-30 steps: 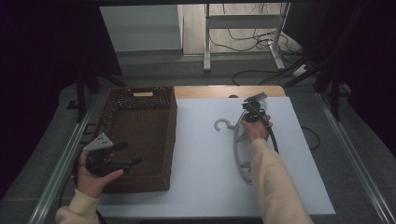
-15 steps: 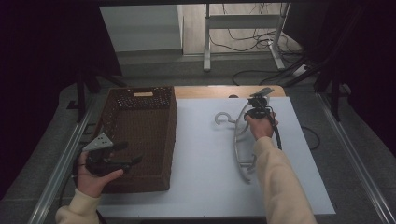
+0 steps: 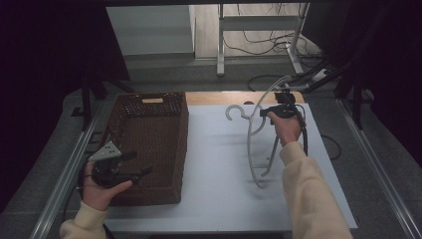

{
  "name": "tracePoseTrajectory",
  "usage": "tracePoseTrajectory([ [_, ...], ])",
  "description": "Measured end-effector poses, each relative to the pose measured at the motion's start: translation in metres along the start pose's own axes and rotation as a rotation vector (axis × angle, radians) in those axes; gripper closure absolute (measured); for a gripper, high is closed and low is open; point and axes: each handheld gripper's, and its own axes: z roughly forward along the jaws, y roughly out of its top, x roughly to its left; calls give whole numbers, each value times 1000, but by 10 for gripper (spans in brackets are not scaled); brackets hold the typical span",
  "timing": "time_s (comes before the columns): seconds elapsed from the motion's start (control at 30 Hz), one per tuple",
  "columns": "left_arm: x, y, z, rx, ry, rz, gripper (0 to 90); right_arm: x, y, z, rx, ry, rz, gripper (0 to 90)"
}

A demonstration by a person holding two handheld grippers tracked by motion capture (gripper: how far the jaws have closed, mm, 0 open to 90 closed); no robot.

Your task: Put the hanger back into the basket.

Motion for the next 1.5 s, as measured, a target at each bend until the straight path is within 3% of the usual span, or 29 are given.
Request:
tracePoseTrajectory([
  [0.1,-3,2,1,-4,-11,1,184,3,-1,-8,-14,41,15,820],
  [0.33,-24,21,10,-23,-82,26,184,12,-7,-24,-44,101,3,823],
  [0.53,-36,31,19,-18,-105,58,183,12,-15,-31,-58,142,9,828],
  [0.7,-37,32,21,-14,-108,60,183,10,-18,-33,-71,176,22,835],
  [1.03,-34,30,21,-13,-104,48,184,7,-18,-38,-99,308,56,848],
  [1.23,-36,30,22,-12,-107,51,183,9,-18,-41,-108,347,55,848],
  [1.5,-50,37,33,1,-140,78,183,11,-26,-50,-121,425,60,848],
])
